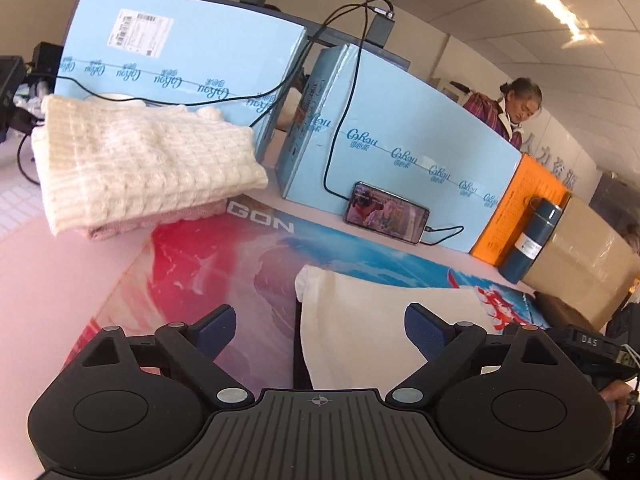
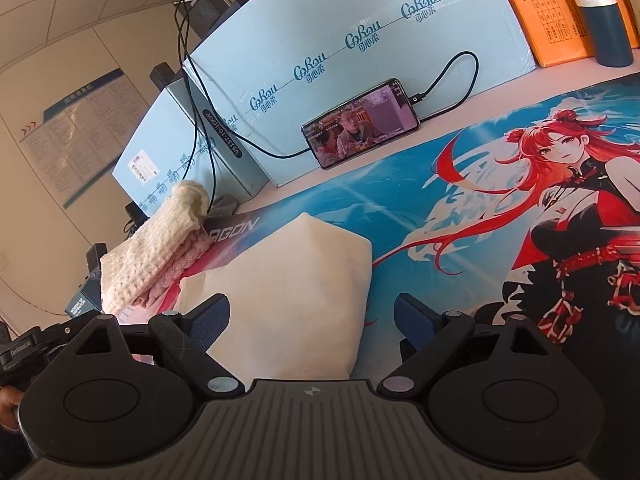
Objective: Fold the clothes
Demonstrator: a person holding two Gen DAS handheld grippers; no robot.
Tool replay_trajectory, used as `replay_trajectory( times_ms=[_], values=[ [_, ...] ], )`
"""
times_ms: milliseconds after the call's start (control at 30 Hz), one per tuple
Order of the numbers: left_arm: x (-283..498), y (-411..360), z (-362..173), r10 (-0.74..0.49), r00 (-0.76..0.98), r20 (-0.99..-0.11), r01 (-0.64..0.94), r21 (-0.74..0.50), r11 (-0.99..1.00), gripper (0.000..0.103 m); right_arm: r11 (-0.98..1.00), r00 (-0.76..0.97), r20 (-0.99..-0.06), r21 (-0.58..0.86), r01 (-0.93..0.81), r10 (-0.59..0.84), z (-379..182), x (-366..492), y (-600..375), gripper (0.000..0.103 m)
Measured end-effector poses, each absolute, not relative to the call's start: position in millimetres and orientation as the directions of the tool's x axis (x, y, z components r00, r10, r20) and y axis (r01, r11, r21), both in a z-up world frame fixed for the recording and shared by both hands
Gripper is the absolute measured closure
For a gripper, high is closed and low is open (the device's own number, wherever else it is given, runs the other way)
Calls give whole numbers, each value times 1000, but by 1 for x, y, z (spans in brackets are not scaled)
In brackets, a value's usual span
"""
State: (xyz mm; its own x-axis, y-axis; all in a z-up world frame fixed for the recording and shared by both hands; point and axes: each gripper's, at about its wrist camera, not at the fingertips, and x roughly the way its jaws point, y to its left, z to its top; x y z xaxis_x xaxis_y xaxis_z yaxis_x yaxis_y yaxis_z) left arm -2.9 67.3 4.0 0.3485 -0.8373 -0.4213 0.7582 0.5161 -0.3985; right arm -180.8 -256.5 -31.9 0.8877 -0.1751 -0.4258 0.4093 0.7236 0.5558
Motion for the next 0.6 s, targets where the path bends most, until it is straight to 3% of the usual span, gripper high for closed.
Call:
replay_trajectory(
  times_ms=[300,600],
  values=[
    [-38,118,-6,-858,348,-377,728,-468,501,4,790,863,-473,454,412,-178,-4,-139,-265,12],
    [-84,104,-28,-875,253,-412,828,-376,417,3,757,829,-528,462,461,-183,-26,-121,-274,12]
  ],
)
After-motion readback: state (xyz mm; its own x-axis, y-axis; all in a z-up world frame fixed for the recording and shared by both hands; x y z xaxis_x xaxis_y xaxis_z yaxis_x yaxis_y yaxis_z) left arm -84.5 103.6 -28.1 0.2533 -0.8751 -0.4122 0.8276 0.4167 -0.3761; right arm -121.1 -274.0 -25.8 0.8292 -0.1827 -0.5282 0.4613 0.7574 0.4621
